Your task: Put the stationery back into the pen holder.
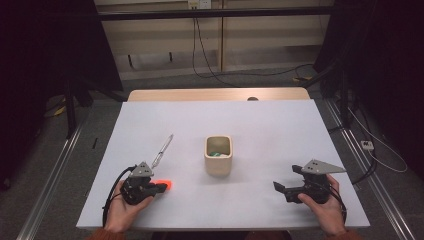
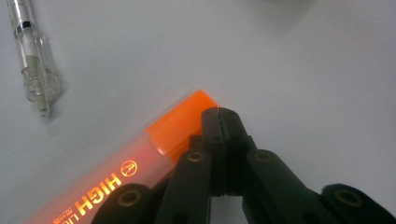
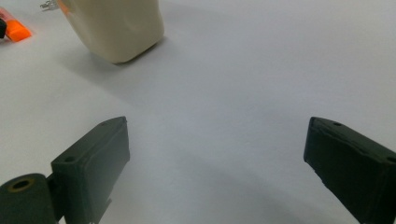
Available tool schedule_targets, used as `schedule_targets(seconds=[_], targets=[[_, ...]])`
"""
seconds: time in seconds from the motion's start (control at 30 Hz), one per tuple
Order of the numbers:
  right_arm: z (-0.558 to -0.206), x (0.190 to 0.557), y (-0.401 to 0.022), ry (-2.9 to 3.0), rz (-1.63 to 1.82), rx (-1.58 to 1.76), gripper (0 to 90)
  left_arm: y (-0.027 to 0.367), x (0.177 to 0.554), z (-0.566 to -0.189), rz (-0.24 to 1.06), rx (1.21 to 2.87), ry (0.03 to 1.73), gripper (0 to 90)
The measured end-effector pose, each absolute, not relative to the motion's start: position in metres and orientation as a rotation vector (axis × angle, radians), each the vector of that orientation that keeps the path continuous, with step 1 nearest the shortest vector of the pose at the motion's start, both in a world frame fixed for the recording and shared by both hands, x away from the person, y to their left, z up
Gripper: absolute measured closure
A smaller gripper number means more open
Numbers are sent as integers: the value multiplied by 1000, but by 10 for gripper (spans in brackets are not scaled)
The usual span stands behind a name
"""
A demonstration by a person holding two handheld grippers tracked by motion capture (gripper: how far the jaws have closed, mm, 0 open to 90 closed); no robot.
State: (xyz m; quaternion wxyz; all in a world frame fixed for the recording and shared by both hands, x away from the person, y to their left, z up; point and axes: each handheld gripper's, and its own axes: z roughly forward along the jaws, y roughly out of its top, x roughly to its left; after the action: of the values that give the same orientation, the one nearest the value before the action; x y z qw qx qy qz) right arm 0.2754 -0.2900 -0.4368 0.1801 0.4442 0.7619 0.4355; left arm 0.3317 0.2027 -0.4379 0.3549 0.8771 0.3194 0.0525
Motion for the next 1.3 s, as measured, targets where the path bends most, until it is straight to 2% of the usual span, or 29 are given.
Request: schedule_targets(seconds=[1.2,1.3], targets=[[-439,278,-288,2159,1222,1261,66,185,368,-438,159,2298,874,900],[-439,277,-289,2159,1222,1262,66,186,372,-439,184,2284,900,866]])
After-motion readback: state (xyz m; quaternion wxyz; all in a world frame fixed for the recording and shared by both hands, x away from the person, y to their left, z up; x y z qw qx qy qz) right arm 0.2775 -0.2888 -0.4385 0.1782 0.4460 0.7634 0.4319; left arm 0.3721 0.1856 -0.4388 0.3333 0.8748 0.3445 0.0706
